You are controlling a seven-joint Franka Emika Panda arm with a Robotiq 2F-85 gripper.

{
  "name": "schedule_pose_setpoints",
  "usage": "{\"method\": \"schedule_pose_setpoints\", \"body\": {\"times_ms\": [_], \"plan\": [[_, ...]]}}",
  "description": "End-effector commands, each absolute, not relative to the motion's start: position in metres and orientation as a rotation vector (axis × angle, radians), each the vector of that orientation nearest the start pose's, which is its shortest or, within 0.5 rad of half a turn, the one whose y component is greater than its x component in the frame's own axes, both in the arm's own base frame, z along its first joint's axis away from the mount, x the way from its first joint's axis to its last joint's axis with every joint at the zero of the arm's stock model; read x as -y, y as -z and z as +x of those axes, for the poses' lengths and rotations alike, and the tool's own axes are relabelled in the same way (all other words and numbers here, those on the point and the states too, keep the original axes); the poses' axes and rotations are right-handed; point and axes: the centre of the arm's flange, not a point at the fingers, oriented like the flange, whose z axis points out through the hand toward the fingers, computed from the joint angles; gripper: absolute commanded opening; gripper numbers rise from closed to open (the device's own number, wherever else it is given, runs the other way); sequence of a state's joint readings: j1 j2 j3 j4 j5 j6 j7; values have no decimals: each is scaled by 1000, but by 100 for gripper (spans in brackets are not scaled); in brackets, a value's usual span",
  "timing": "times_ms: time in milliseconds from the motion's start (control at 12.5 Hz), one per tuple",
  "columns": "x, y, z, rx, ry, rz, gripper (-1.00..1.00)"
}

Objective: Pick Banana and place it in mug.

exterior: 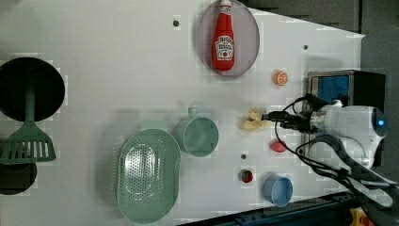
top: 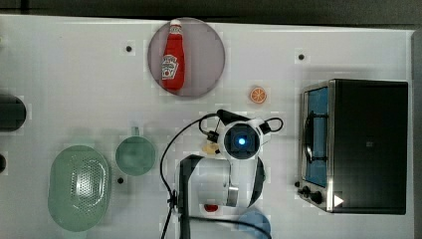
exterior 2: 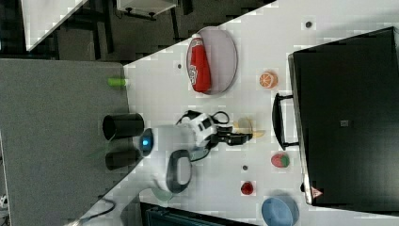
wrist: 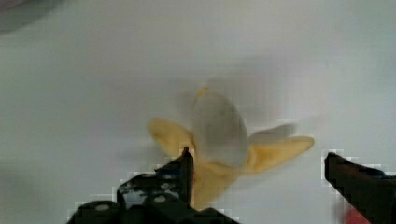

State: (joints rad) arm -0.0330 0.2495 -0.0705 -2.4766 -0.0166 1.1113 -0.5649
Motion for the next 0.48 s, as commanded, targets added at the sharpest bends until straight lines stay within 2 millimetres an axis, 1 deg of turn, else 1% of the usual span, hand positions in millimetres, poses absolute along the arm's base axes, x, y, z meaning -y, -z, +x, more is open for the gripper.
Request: {"method": "schedule_pose_setpoints", "body": {"times_ms": [80, 160, 320, 400, 480], "plan": [[38, -163, 467, -376, -46, -3140, 100], [36, -156, 467, -368, -40, -3141, 100], [31, -149, 465, -362, -52, -3139, 100], [30, -146, 464, -364, -59, -3138, 93], [29, -146, 465, -363, -50, -3137, 69]]}}
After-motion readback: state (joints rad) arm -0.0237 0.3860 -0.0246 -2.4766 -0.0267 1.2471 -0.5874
